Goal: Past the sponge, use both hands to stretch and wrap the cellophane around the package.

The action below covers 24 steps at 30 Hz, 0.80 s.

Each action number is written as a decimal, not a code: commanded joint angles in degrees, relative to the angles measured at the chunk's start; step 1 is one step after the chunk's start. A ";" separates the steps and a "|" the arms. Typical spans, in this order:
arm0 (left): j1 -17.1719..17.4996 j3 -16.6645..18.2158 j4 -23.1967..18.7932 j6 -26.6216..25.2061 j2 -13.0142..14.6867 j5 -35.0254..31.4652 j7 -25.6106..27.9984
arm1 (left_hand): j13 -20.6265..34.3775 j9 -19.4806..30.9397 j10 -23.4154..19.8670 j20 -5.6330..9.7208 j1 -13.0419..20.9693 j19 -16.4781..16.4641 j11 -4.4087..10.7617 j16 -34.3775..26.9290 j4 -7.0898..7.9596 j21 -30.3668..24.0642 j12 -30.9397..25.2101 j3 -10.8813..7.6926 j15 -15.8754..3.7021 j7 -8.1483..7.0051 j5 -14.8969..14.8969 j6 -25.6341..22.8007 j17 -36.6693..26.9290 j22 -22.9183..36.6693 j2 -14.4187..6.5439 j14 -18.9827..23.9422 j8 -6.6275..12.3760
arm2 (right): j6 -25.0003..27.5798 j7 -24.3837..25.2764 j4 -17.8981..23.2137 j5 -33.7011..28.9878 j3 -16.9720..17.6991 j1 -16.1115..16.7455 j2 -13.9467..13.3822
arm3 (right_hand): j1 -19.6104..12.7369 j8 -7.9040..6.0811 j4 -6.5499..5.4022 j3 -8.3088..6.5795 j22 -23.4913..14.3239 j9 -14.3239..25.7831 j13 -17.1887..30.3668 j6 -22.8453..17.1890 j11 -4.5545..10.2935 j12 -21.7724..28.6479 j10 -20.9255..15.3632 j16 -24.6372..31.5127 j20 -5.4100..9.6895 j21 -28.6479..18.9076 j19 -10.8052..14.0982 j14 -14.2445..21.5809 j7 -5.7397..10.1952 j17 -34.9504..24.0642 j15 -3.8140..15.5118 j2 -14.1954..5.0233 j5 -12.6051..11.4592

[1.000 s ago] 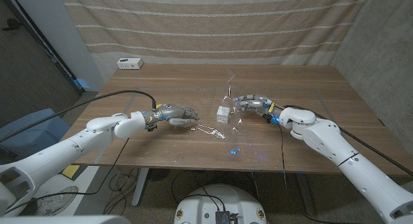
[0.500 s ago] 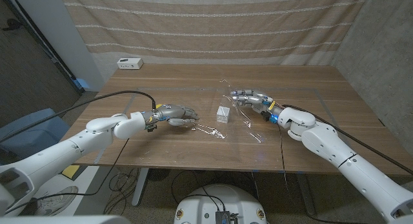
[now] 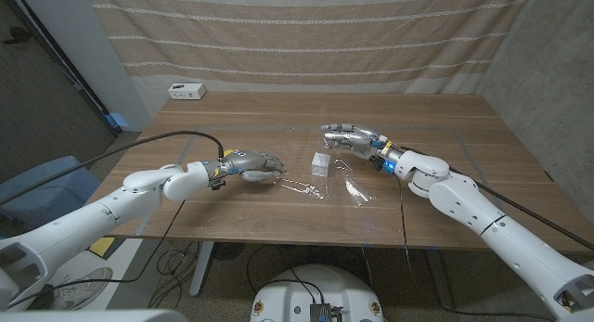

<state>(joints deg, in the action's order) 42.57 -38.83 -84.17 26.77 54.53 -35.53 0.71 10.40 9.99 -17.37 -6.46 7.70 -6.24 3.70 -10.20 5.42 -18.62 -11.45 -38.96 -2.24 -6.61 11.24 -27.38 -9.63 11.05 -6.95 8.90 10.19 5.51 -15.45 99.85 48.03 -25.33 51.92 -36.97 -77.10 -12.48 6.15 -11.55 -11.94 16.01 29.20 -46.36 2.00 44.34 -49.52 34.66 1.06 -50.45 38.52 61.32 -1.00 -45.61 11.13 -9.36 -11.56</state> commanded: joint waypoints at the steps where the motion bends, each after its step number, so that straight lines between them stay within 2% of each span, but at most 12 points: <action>1: 0.81 0.37 -0.86 -0.60 0.49 -0.04 0.37 | 0.19 0.10 0.37 -0.11 0.13 -0.12 0.05 0.18 -0.03 0.14 0.07 -0.65 -3.68 0.03 0.00 -0.40 0.04 0.14 -0.63 -0.49 0.17 | -1.48 -8.65 -2.63 -0.04 -3.96 -4.42 -0.44 | 7.88 2.28 -3.38 0.57 0.90 -1.40 -5.20 8.69 -4.14 -6.59 8.66 -10.55 -3.05 -1.36 -3.68 -6.74 -0.20 8.40 -3.14 0.57 0.78; 2: 0.91 0.43 -0.93 -0.66 0.54 0.02 0.41 | 0.19 0.10 0.35 -0.12 0.13 -0.13 0.00 0.18 -0.03 0.15 0.06 -0.67 -3.67 -0.04 0.00 -0.41 0.04 0.14 -0.65 -0.49 0.18 | -1.50 -9.02 -2.71 -0.18 -4.16 -4.60 -0.53 | 11.16 2.11 -4.98 1.56 1.13 -1.85 -6.38 10.09 -5.10 -8.13 10.12 -12.65 -3.79 -1.31 -4.52 -8.75 -0.59 10.10 -4.27 1.09 1.05; 5: 1.28 0.60 -1.31 -0.75 0.76 -0.02 0.73 | 0.19 0.10 0.43 -0.12 0.13 -0.17 0.01 0.17 -0.01 0.15 0.08 -0.73 -3.65 -0.09 0.01 -0.36 0.04 0.15 -0.71 -0.50 0.16 | -1.23 -11.83 -3.68 0.13 -5.03 -5.61 -0.63 | 15.20 1.75 -6.39 2.36 1.46 -2.84 -8.89 12.40 -6.19 -12.27 14.60 -17.44 -4.62 -0.24 -8.21 -14.46 -0.81 13.55 -6.98 1.72 0.97; 6: 1.42 0.66 -1.51 -0.86 0.86 -0.04 0.73 | 0.19 0.11 0.42 -0.11 0.13 -0.19 -0.01 0.17 0.00 0.15 0.07 -0.76 -3.67 -0.08 0.01 -0.33 0.04 0.15 -0.74 -0.51 0.16 | -1.13 -12.29 -3.85 0.16 -5.27 -5.78 -0.61 | 17.78 1.60 -7.75 3.00 1.52 -3.06 -9.59 12.79 -6.91 -13.22 15.02 -18.35 -5.14 0.15 -9.23 -15.61 -1.00 14.30 -8.00 1.48 1.19; 7: 1.54 0.72 -1.69 -0.96 0.95 -0.12 0.79 | 0.19 0.11 0.46 -0.14 0.13 -0.17 -0.06 0.18 0.01 0.16 0.08 -0.78 -3.64 -0.07 0.01 -0.33 0.04 0.15 -0.76 -0.52 0.16 | -0.51 -12.45 -3.77 0.36 -5.45 -5.91 -0.75 | 19.27 1.77 -8.34 3.42 1.60 -3.28 -10.19 13.78 -7.81 -14.45 16.35 -19.48 -5.48 0.61 -10.22 -17.41 -1.37 15.08 -9.16 1.74 1.30; 8: 1.65 0.78 -1.79 -0.97 1.01 -0.05 0.79 | 0.19 0.11 0.43 -0.14 0.13 -0.18 -0.04 0.17 0.01 0.16 0.07 -0.79 -3.63 -0.08 0.01 -0.31 0.04 0.15 -0.77 -0.51 0.15 | -0.03 -13.14 -4.06 0.85 -5.63 -6.09 -0.73 | 20.94 1.85 -9.28 3.61 1.66 -3.44 -10.69 14.75 -8.26 -15.33 17.00 -20.02 -5.68 0.94 -10.77 -18.27 -1.62 15.60 -9.83 1.14 1.32; 9: 1.78 0.85 -1.90 -0.96 1.08 0.02 0.86 | 0.19 0.11 0.43 -0.14 0.13 -0.19 -0.06 0.17 0.02 0.17 0.07 -0.81 -3.66 -0.05 0.01 -0.29 0.04 0.15 -0.79 -0.52 0.14 | 0.33 -13.59 -4.36 1.51 -5.67 -6.10 -0.55 | 23.62 1.70 -10.70 4.04 1.73 -3.66 -11.44 15.50 -9.23 -16.48 17.49 -20.87 -6.26 1.44 -11.40 -19.87 -1.90 16.37 -11.72 0.61 1.26; 10: 1.92 0.92 -2.12 -1.06 1.19 -0.09 0.94 | 0.19 0.11 0.47 -0.14 0.13 -0.22 -0.04 0.16 0.03 0.17 0.08 -0.83 -3.66 -0.06 0.01 -0.30 0.03 0.16 -0.81 -0.50 0.15 | 0.55 -13.74 -4.43 1.78 -5.72 -6.04 -0.55 | 25.20 1.90 -11.44 4.04 1.78 -3.86 -12.08 16.91 -10.08 -17.97 19.15 -21.68 -6.92 1.98 -12.12 -21.57 -2.59 17.06 -12.78 0.18 1.09; 13: 2.35 1.16 -2.60 -1.19 1.47 -0.06 1.14 | 0.19 0.11 0.41 -0.14 0.13 -0.23 -0.07 0.16 0.06 0.18 0.04 -0.89 -3.66 -0.10 0.02 -0.30 0.03 0.16 -0.86 -0.52 0.16 | 0.37 -12.07 -3.23 0.60 -5.70 -5.35 -1.24 | 26.25 2.13 -11.74 3.10 1.89 -4.13 -12.93 19.24 -11.19 -19.79 20.80 -22.20 -8.33 2.12 -11.12 -22.73 -3.12 18.04 -14.74 -0.59 0.21; 16: 2.82 1.41 -3.22 -1.42 1.79 -0.08 1.21 | 0.19 0.11 0.42 -0.10 0.12 -0.25 -0.01 0.14 0.08 0.19 0.04 -0.94 -3.73 -0.13 0.02 -0.36 0.03 0.16 -0.88 -0.48 0.19 | 0.77 -11.16 -1.99 -0.30 -5.76 -5.12 -2.24 | 26.71 1.93 -11.36 2.24 2.04 -4.33 -13.70 20.21 -11.49 -21.44 22.27 -22.66 -9.11 1.85 -8.66 -23.65 -3.40 19.19 -15.52 -0.23 -0.59; 18: 3.13 1.57 -3.62 -1.56 2.00 -0.21 1.34 | 0.19 0.11 0.47 -0.12 0.12 -0.26 -0.03 0.15 0.08 0.20 0.05 -0.96 -3.73 -0.14 0.01 -0.31 0.03 0.17 -0.89 -0.51 0.17 | 1.20 -11.35 -1.71 -0.30 -5.92 -5.16 -2.61 | 27.14 1.95 -11.47 2.11 2.13 -4.36 -13.93 20.67 -11.61 -21.83 22.46 -22.89 -9.39 1.87 -8.00 -24.27 -3.40 19.51 -15.89 -0.21 -0.70; 24: 4.78 2.79 -5.24 -2.11 2.92 -0.14 3.13 | 0.20 0.12 0.41 -0.15 0.10 -0.39 -0.02 0.06 0.11 0.19 0.01 -1.05 -3.72 -0.10 0.00 -0.41 0.03 0.17 -0.89 -0.31 0.22 | 0.11 -10.97 -1.20 -0.96 -6.05 -4.26 -2.83 | 29.06 1.99 -12.31 1.67 2.40 -4.41 -14.63 22.27 -12.23 -23.40 23.76 -23.43 -8.78 2.78 -7.66 -26.28 -3.92 20.48 -16.45 -0.61 -0.95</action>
<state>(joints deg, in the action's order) 45.16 -37.55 -87.11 25.48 56.14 -35.67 1.82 10.40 10.01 -17.37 -6.46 7.70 -6.24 3.70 -10.20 5.54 -18.41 -11.45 -39.56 -1.93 -6.63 11.24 -27.16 -9.63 11.05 -6.95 8.59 10.15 5.92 -26.52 97.32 48.22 -30.69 46.97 -38.63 -48.92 -10.55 -5.78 -9.37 -9.57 11.44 14.68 -24.62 -10.14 21.51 -26.35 11.44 -8.09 -48.08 30.63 35.75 -4.92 -25.34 -5.20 -9.72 -11.92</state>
